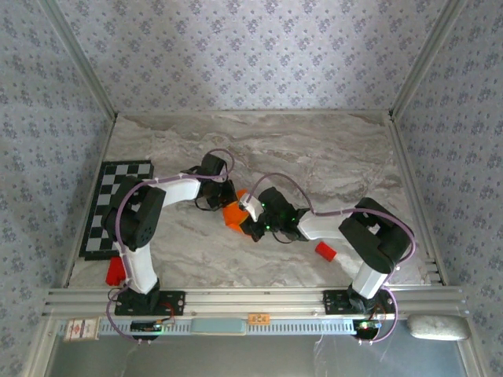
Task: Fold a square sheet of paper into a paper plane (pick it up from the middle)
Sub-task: Third fold the triangle at the center of the table.
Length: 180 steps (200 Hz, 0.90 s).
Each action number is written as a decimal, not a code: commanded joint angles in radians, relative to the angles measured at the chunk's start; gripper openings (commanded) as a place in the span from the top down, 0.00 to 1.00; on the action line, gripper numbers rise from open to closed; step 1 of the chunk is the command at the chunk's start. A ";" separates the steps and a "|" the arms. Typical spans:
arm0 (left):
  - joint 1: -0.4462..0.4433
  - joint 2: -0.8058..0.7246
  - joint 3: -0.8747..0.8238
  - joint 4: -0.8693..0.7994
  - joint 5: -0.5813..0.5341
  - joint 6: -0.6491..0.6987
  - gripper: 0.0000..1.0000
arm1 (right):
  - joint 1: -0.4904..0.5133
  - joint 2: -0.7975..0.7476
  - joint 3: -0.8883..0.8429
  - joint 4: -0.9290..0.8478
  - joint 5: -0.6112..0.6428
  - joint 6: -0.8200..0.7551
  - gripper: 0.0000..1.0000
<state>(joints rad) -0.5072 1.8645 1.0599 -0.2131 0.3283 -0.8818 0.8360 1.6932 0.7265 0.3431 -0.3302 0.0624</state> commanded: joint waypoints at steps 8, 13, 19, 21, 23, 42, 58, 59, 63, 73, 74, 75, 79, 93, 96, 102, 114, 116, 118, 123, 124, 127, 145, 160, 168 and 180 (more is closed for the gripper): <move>-0.007 0.053 -0.005 -0.059 -0.034 0.020 1.00 | -0.003 0.025 0.037 -0.055 0.120 0.047 0.99; -0.008 0.053 -0.006 -0.058 -0.033 0.020 1.00 | -0.003 0.026 0.038 -0.058 0.131 0.048 0.99; -0.008 0.054 -0.006 -0.058 -0.032 0.021 1.00 | -0.003 0.026 0.040 -0.062 0.143 0.052 0.99; -0.008 0.054 -0.005 -0.058 -0.032 0.020 1.00 | -0.004 0.027 0.040 -0.062 0.147 0.051 0.99; -0.007 0.054 -0.005 -0.058 -0.032 0.020 1.00 | -0.004 0.027 0.041 -0.065 0.153 0.051 0.99; -0.009 0.056 -0.005 -0.057 -0.028 0.025 1.00 | -0.002 0.030 0.048 -0.081 0.195 0.057 0.99; -0.011 0.058 -0.001 -0.055 -0.024 0.027 1.00 | -0.002 0.033 0.055 -0.092 0.224 0.065 0.99; -0.011 0.058 0.000 -0.055 -0.023 0.027 1.00 | -0.002 0.033 0.056 -0.094 0.224 0.065 0.99; -0.011 0.059 0.000 -0.053 -0.022 0.029 1.00 | -0.002 0.034 0.059 -0.097 0.226 0.065 0.99; -0.013 0.061 0.001 -0.053 -0.020 0.030 1.00 | -0.001 0.038 0.063 -0.099 0.226 0.061 0.99; -0.013 0.061 0.002 -0.053 -0.020 0.030 1.00 | -0.001 0.038 0.062 -0.098 0.226 0.061 0.99; -0.013 0.061 0.002 -0.053 -0.020 0.030 1.00 | -0.001 0.038 0.062 -0.099 0.226 0.060 0.99; -0.014 0.062 0.003 -0.052 -0.018 0.030 1.00 | 0.000 0.040 0.064 -0.099 0.226 0.062 0.99; -0.016 0.064 0.006 -0.053 -0.017 0.033 1.00 | 0.001 0.043 0.069 -0.101 0.231 0.064 0.99; -0.016 0.065 0.006 -0.054 -0.016 0.033 1.00 | 0.002 0.044 0.068 -0.101 0.231 0.064 0.99; -0.016 0.065 0.007 -0.054 -0.015 0.035 1.00 | 0.003 0.045 0.070 -0.101 0.235 0.064 0.99; -0.016 0.066 0.006 -0.055 -0.014 0.036 1.00 | 0.005 0.046 0.073 -0.106 0.247 0.062 0.99; -0.016 0.067 0.006 -0.055 -0.014 0.036 1.00 | 0.005 0.045 0.074 -0.106 0.247 0.062 0.99; -0.015 0.067 0.007 -0.055 -0.014 0.036 1.00 | 0.005 0.045 0.074 -0.108 0.248 0.062 0.99; -0.016 0.067 0.009 -0.054 -0.014 0.036 1.00 | 0.005 0.045 0.075 -0.111 0.250 0.061 0.99; -0.016 0.067 0.009 -0.055 -0.014 0.036 1.00 | 0.005 0.046 0.075 -0.112 0.251 0.061 0.99; -0.017 0.067 0.009 -0.055 -0.014 0.036 1.00 | 0.006 0.046 0.076 -0.113 0.253 0.062 0.99; -0.017 0.068 0.008 -0.053 -0.014 0.036 1.00 | 0.007 0.046 0.080 -0.127 0.261 0.064 0.99; -0.017 0.068 0.009 -0.052 -0.014 0.035 1.00 | 0.009 0.047 0.082 -0.138 0.266 0.068 0.99; -0.017 0.068 0.008 -0.052 -0.014 0.034 1.00 | 0.008 0.046 0.084 -0.147 0.266 0.070 0.99; -0.017 0.068 0.011 -0.052 -0.014 0.035 1.00 | 0.011 0.045 0.090 -0.159 0.262 0.076 0.99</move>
<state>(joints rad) -0.5129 1.8812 1.0786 -0.2058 0.3363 -0.8635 0.8383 1.7248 0.7830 0.2325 -0.0887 0.1169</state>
